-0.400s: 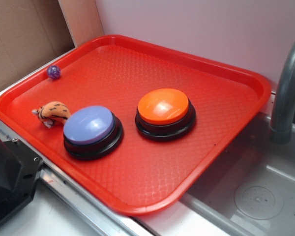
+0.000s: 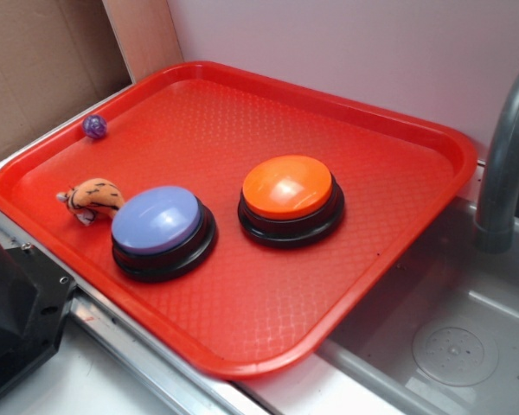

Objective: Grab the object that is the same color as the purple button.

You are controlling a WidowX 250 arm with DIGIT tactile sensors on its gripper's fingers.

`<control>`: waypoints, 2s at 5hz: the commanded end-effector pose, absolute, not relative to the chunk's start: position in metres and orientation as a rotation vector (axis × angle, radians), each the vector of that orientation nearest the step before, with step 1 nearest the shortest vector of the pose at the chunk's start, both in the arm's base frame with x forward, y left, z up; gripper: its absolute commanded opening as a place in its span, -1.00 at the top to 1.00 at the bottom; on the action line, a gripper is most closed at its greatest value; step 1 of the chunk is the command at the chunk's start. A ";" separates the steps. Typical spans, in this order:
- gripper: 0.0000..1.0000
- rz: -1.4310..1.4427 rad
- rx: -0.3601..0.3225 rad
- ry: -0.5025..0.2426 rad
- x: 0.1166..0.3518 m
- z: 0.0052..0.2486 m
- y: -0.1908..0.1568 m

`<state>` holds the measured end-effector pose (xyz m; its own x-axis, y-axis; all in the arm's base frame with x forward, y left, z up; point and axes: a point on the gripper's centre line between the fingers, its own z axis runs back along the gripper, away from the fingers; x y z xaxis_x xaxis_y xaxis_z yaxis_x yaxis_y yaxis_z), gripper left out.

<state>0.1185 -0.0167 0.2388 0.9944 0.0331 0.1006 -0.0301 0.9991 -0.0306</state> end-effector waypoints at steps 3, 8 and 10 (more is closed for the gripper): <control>-1.00 0.931 0.053 -0.193 0.179 0.114 0.156; 0.76 1.368 0.072 -0.055 0.210 0.020 0.166; 1.00 1.195 0.092 -0.102 0.211 0.038 0.156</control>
